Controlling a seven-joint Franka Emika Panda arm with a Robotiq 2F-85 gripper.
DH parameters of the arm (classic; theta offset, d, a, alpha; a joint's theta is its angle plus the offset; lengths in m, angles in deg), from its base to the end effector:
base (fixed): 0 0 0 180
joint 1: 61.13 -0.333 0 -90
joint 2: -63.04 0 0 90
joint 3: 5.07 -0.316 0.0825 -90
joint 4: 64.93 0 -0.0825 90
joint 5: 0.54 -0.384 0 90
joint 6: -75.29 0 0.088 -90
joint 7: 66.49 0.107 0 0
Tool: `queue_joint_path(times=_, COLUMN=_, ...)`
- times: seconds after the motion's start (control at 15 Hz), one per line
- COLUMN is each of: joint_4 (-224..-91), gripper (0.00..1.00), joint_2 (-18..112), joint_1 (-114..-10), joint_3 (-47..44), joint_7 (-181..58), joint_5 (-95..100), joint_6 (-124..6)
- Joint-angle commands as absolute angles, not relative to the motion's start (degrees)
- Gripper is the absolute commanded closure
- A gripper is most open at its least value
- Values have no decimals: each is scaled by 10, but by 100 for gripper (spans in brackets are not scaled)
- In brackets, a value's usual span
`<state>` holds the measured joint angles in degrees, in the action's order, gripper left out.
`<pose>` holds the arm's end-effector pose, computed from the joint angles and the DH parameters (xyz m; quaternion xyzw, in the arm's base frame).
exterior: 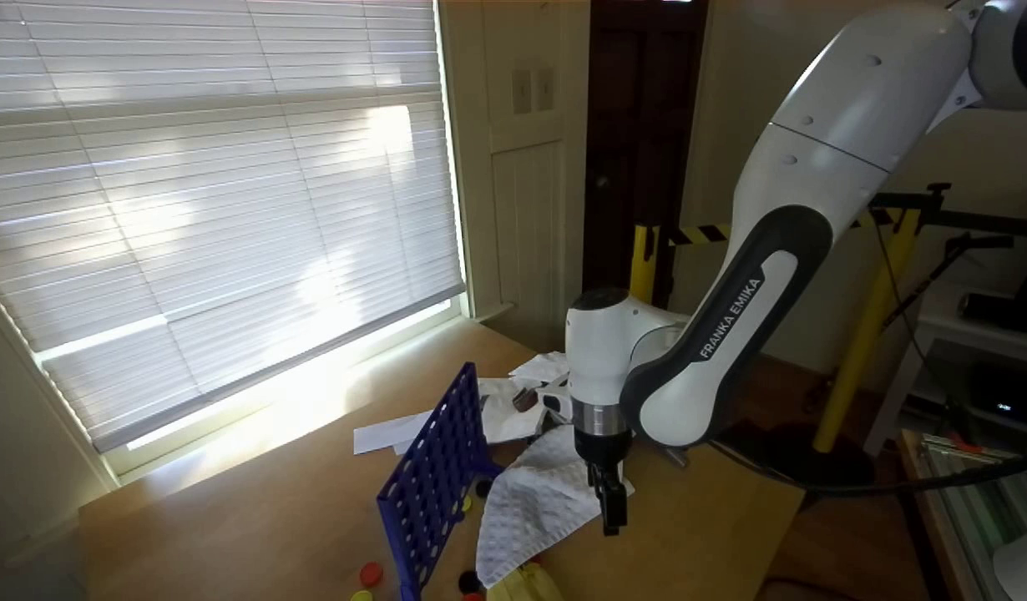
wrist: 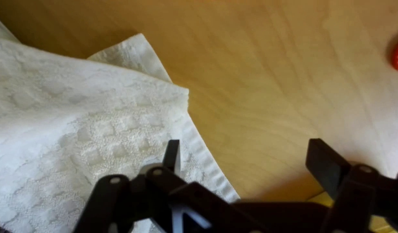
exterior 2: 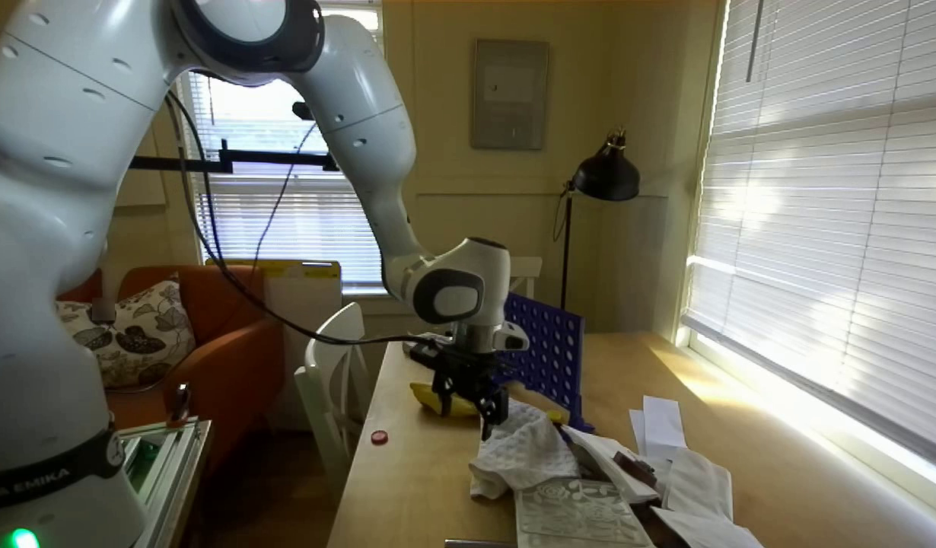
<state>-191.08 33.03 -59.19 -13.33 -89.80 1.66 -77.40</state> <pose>0.5388 0.0645 0.1384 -0.9638 -0.2640 0.0227 0.0316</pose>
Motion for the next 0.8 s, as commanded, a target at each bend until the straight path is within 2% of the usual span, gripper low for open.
queue_joint_path(times=0.0, joint_4=-1905, gripper=0, joint_2=326, joint_1=-586, joint_3=-136, joint_7=-900, joint_5=22, joint_6=-769)
queue_joint_path(times=0.73, joint_4=-1889, gripper=0, joint_2=296, joint_1=-616, joint_3=-106, joint_7=-947, joint_5=153, joint_6=-786)
